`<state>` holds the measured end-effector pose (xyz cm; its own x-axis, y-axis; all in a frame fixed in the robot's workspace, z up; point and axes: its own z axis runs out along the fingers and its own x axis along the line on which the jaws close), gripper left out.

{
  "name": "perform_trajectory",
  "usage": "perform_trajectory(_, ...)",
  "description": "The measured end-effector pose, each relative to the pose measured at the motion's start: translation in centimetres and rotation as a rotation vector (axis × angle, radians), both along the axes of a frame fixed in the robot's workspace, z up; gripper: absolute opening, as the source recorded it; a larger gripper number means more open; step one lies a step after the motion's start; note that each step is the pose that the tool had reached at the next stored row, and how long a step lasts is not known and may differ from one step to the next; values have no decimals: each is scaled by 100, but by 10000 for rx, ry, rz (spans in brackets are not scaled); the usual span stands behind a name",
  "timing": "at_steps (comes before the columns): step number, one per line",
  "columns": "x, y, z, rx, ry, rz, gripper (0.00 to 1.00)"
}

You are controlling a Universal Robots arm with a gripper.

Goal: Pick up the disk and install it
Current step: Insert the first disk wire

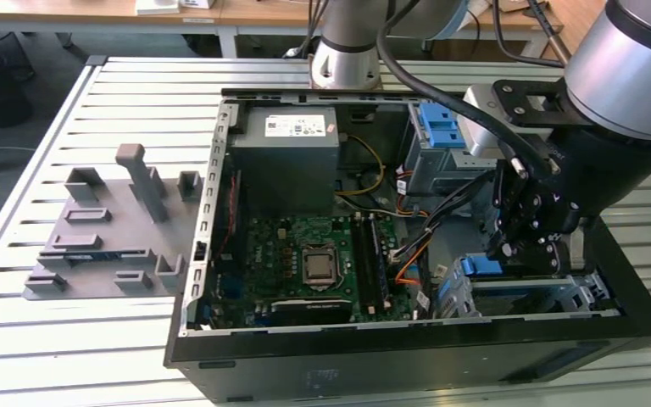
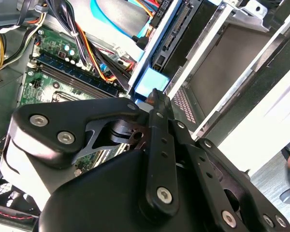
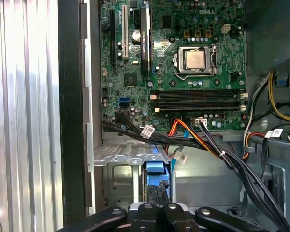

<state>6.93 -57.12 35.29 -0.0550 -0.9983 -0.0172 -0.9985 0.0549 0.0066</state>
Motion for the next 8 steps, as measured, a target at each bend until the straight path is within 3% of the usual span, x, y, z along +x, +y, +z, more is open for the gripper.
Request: perform_trajectory(8, 0, 0, -1, 0, 0, 0, 11)
